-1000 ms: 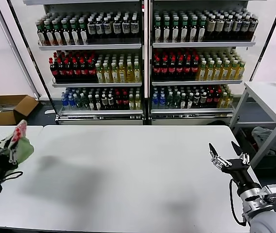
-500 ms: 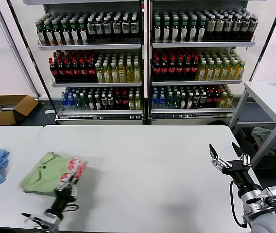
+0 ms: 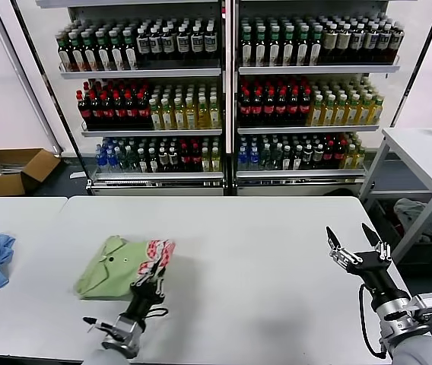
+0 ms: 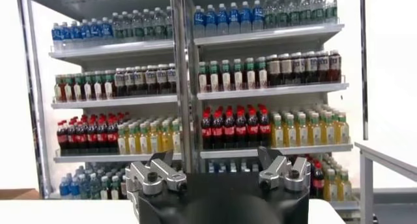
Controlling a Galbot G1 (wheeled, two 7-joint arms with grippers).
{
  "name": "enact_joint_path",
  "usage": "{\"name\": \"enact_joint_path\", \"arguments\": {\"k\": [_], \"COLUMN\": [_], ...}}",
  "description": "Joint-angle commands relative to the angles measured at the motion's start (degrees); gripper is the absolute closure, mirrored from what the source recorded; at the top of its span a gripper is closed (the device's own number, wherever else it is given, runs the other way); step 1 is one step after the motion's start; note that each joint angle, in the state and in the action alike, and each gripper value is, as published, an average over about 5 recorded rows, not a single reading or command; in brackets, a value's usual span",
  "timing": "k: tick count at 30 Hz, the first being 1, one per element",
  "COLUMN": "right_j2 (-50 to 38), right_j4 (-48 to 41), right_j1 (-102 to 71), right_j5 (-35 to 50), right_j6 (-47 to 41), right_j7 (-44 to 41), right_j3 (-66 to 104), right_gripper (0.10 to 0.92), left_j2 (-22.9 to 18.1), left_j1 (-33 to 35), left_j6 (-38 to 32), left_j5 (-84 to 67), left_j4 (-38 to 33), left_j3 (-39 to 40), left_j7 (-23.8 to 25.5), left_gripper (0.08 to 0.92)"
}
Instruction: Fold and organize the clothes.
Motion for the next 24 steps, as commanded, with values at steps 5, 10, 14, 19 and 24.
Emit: {"name": "enact_joint_path", "arguments": {"k": [5, 10, 14, 19, 24], "right_j2": [0.27, 1.32, 3.17, 8.25, 13.63], "right_j4": [-0.25, -3.4, -6.51, -13.42, -21.58], "right_j1": [4.43, 11.43, 18.75, 31.17, 41.0], "right_j5": [-0.7, -1.57, -4.04, -3.47, 1.92], "right_j6": [-3.6, -6.23, -8.13, -12.3, -18.26], "right_j7": [0.2, 0.88, 1.04, 3.36, 8.48], "right_j3": [-3.63, -10.95, -20.9, -35.94, -49.64], "right_gripper": [0.203, 0.203, 0.203, 0.203, 0.203], "left_j2": [0.74, 3.95, 4.75, 3.05, 1.01], "left_j1": [-10.03, -3.69, 0.51, 9.89, 14.74], "left_j6": [9.72, 11.36, 11.95, 6.57, 2.9], "left_j5": [-3.62, -1.68, -0.69, 4.09, 3.24], "left_j4": [-16.01, -25.63, -28.33, -27.32, -27.11], "left_j3": [9.11, 2.31, -3.26, -14.18, -19.12], "left_j7": [-15.58, -17.67, -20.08, -9.58, -2.27], "left_gripper": [0.685, 0.546, 0.425, 0.286, 0.186]}}
